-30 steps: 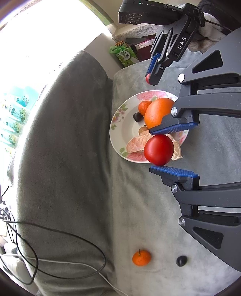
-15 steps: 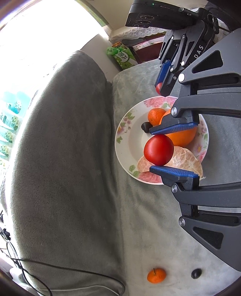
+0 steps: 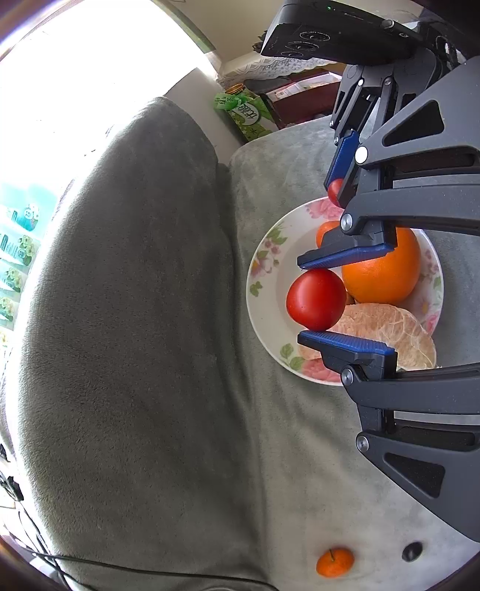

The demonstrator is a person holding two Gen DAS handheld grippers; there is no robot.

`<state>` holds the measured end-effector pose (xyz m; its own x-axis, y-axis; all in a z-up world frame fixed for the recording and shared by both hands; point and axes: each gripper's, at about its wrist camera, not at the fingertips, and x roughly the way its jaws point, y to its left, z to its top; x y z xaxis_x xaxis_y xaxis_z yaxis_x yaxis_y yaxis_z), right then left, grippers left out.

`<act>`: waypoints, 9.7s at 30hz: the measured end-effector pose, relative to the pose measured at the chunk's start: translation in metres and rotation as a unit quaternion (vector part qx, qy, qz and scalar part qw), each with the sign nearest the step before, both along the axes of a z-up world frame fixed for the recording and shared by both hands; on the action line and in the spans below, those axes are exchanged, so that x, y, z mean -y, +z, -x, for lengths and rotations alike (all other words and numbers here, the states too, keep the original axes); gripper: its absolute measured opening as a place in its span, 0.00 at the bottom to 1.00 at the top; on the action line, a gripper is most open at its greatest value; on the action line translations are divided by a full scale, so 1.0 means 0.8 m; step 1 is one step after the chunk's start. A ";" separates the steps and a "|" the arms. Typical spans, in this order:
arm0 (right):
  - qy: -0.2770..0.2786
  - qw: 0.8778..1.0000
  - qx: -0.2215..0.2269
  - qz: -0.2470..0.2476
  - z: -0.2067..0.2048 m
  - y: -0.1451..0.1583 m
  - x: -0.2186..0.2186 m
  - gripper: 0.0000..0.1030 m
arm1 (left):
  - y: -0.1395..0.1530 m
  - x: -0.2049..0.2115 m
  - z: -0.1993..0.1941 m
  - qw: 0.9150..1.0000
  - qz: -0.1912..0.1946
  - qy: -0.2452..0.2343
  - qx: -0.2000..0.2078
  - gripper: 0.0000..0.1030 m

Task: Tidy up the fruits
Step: 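Carry both tomatoes over the white floral plate with both grippers, then open both grippers to release the tomatoes into the plate, then withdraw both grippers from the plate toward the remaining mandarin, plum and brown fruit, then grasp the small brown fruit with the left gripper while the right grasps the dark plum, then carry the brown fruit and dark plum over the white floral plate with both grippers, then open both grippers to drop the brown fruit and plum into the plate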

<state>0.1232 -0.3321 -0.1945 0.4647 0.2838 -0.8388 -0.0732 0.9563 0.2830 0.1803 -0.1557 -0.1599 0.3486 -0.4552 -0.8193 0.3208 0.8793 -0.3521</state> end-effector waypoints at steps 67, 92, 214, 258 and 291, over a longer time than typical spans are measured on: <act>0.032 0.998 0.052 0.018 0.010 0.048 -0.074 0.85 | 0.060 -0.094 0.042 0.997 -0.029 0.067 0.038 0.72; 0.066 0.995 0.069 -0.035 0.006 0.055 -0.137 0.85 | 0.023 -0.274 0.153 0.977 -0.051 0.207 -0.001 0.71; 0.245 0.968 0.043 0.018 -0.010 0.035 -0.277 0.24 | -0.019 -0.205 0.136 0.993 0.020 0.116 0.007 0.25; 0.038 0.998 0.039 0.034 0.019 0.043 -0.024 0.24 | 0.006 -0.041 0.037 0.999 0.031 -0.024 0.035 0.25; 0.052 0.998 0.026 0.022 -0.004 0.024 -0.033 0.24 | 0.002 -0.007 -0.007 0.999 0.029 -0.038 0.017 0.25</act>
